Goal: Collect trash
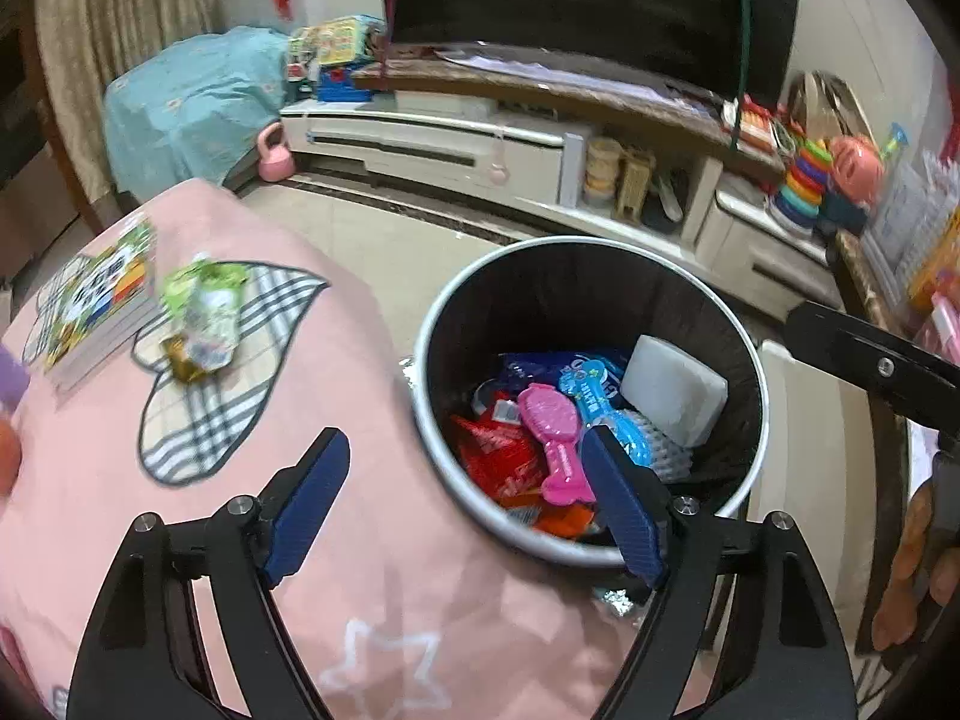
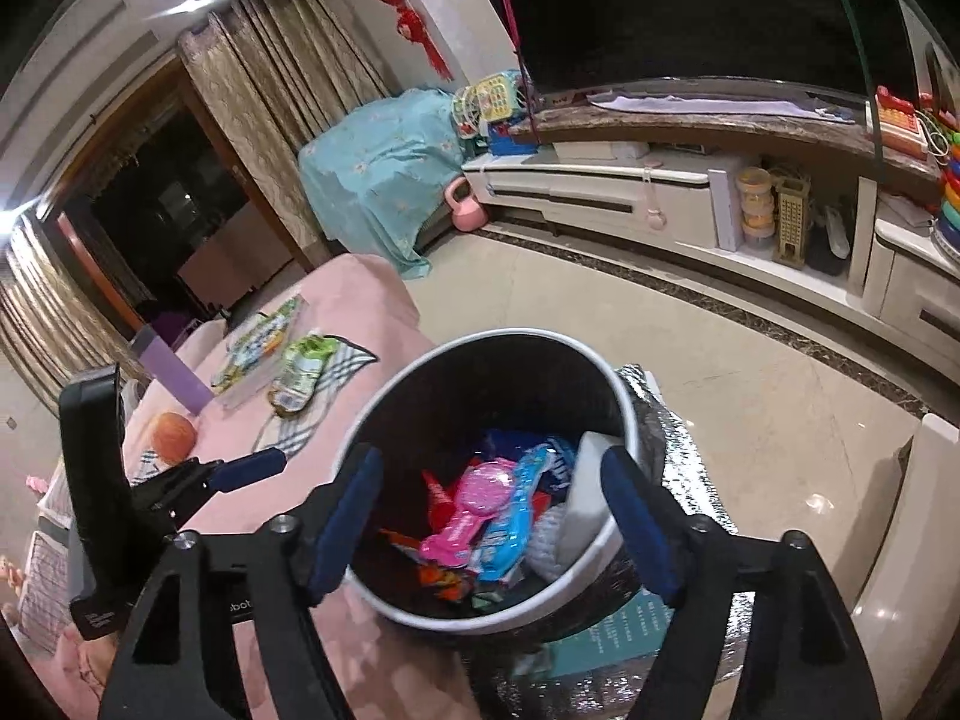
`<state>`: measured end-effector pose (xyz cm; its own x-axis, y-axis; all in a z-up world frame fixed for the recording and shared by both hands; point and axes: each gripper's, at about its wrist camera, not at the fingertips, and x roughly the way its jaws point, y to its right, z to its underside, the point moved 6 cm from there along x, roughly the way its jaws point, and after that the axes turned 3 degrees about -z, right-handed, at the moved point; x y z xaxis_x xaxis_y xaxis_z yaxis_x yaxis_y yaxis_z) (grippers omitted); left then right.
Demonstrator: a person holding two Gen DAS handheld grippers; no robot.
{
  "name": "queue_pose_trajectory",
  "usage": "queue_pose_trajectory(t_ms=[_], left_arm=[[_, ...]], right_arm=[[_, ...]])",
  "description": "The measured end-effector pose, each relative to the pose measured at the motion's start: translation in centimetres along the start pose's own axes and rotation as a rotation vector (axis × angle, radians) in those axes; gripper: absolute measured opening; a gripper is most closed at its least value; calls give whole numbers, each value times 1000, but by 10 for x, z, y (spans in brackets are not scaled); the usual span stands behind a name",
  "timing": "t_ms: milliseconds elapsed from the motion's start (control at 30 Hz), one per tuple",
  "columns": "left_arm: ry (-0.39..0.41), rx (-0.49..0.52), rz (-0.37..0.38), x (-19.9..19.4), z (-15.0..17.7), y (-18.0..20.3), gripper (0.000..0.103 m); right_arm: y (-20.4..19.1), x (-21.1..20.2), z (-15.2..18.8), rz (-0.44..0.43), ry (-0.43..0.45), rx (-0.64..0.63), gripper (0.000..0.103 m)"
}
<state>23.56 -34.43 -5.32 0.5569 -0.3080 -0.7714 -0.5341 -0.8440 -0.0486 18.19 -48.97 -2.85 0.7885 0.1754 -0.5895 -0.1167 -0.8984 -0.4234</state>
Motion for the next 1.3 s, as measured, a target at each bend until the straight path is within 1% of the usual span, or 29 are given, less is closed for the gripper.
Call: queue_pose_trajectory(t_ms=[67,233,300,367,400,533,600,767,833,900,933,1000,1033,1100,1167,1200,1300], left_arm=[[13,-24,1,-9,7,-8,83],[61,-98,7,-38,38,-30,85],[83,-134,20,-51,52,-39,85],[107,-163,23,-62,62,-47,87],[121,-176,24,-68,68,-51,88],[173,-213,-3,-94,89,-67,92],[198,-216,-32,-106,99,-73,94],[276,-246,-85,-136,118,-88,98],[311,-248,-95,-148,120,-92,98],[372,-250,-115,-166,119,-97,99],[395,-250,-124,-173,119,-99,99],[482,-247,-178,-193,120,-101,103],[527,-244,-210,-201,122,-102,103],[582,-236,-291,-207,129,-104,103],[592,-226,-322,-206,135,-105,103],[586,-229,-324,-202,140,-106,103],[560,-239,-298,-192,147,-108,103]], right_arm=[[-7,-6,4,-12,15,5,89],[-27,-24,21,-60,65,38,91],[-34,-28,29,-75,77,51,94],[-42,-33,41,-88,87,67,100],[-46,-35,48,-100,97,80,101],[-57,-42,68,-96,127,116,101],[-63,-45,74,-80,143,119,101],[-86,-54,86,-19,183,54,102],[-97,-60,87,4,193,29,102],[-113,-67,85,9,212,-17,102],[-123,-74,81,25,230,-54,102],[-141,-94,75,69,301,-130,102],[-147,-102,73,95,342,-155,103],[-156,-117,72,145,427,-190,103],[-162,-122,78,175,507,-220,103],[-162,-119,83,202,521,-231,103],[-158,-105,98,243,549,-241,103]])
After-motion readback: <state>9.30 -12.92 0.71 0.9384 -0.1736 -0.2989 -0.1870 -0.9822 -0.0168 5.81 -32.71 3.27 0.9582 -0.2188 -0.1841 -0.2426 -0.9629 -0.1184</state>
